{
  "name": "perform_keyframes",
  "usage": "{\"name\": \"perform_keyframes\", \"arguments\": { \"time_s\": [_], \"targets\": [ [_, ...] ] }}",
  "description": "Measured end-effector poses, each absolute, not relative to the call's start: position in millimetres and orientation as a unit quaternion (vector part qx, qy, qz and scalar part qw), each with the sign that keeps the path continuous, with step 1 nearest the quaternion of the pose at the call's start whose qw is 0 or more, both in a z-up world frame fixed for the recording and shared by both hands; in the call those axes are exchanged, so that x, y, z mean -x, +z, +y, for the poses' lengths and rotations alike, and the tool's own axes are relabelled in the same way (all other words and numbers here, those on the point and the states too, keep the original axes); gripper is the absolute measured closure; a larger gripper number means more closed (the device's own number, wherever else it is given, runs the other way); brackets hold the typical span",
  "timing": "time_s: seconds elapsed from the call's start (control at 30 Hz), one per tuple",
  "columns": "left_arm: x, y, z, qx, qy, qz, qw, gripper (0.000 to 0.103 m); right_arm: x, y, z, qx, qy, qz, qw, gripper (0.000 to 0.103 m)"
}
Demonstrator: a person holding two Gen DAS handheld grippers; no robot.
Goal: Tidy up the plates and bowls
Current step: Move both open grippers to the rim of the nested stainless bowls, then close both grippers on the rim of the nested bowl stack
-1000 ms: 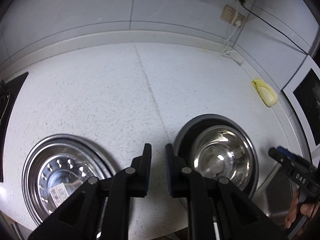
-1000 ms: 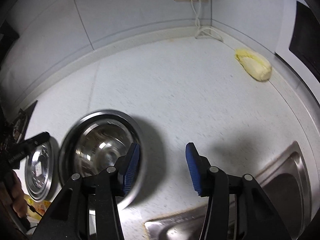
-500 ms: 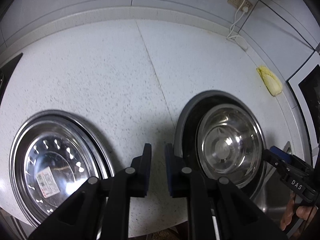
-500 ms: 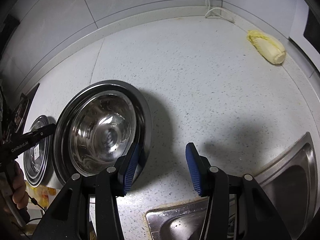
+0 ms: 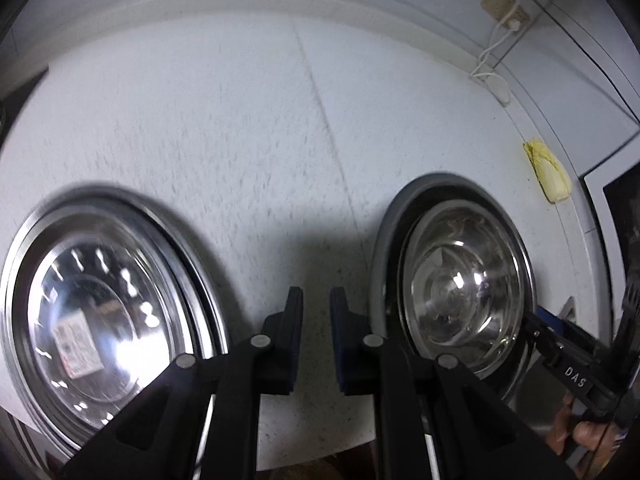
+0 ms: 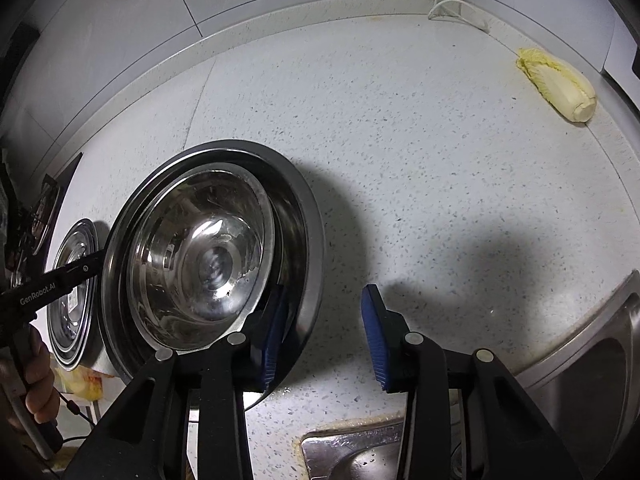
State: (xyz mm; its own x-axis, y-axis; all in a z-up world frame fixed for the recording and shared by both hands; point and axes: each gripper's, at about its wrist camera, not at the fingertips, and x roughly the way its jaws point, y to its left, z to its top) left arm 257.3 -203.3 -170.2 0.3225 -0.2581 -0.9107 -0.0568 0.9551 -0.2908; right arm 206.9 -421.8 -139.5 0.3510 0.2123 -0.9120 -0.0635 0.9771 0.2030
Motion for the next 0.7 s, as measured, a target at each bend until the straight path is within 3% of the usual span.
{"name": "perform_keyframes", "arguments": {
  "time_s": [0.23,0.47,0.7],
  "targets": [
    [-263.3,-183.3,-208.5,0.152,-0.067,0.601,0.781,0.09,-211.7,-143.4,-423.6,-0.073,0.09,0.568,0.815,0.071],
    [-276.1,-191.7,-203.7,0.197,-0.089,0.62,0.754,0.097,-215.2,-146.9,-421.8,-0.082,0.101,0.571,0.811,0.087],
    [-282.5,-196.2,-193.2,0.227,-0.093,0.629,0.738,0.097,-213.8,-146.0,-413.1,-0.079,0.101,0.569,0.812,0.087]
  ]
}}
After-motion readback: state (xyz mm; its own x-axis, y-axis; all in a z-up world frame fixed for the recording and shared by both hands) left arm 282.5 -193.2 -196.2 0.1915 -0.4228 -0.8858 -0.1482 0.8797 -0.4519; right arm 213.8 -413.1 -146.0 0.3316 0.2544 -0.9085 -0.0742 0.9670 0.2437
